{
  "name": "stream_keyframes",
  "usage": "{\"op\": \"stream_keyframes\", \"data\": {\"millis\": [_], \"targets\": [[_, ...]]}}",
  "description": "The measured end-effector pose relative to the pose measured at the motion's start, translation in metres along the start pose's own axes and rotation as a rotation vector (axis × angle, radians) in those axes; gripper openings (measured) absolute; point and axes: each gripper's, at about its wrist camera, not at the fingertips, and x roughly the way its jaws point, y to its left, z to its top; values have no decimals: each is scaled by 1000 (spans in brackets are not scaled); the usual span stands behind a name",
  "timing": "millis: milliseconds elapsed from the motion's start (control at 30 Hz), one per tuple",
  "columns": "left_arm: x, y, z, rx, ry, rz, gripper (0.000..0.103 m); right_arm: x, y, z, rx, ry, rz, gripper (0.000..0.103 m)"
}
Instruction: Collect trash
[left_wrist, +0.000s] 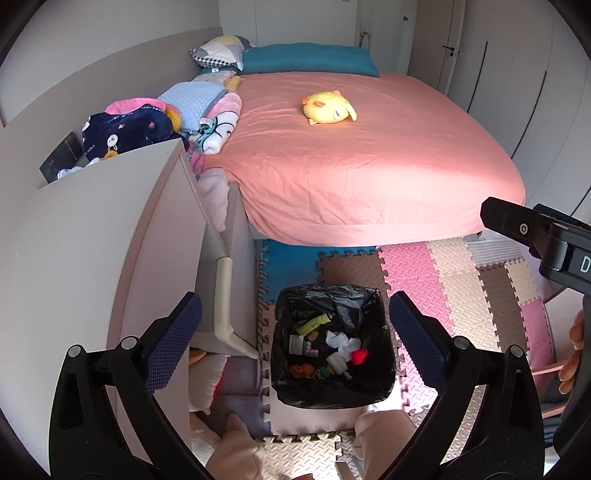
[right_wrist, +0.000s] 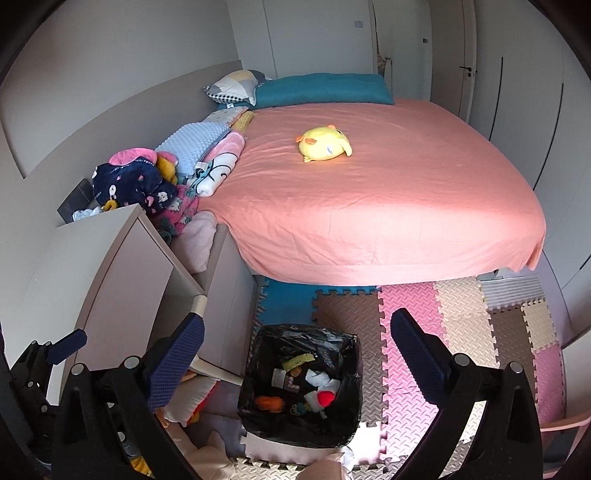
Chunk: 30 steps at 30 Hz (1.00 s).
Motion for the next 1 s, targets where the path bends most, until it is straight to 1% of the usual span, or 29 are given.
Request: {"op": "stream_keyframes", "data": {"millis": [433,1000], "targets": [[-4,8,2,-31,-9,-18,98,-2,9,1,-15,-4,6,100],[-11,13,0,-42,-24,-22,98,-8,16,0,-27,-9,12,100]]}}
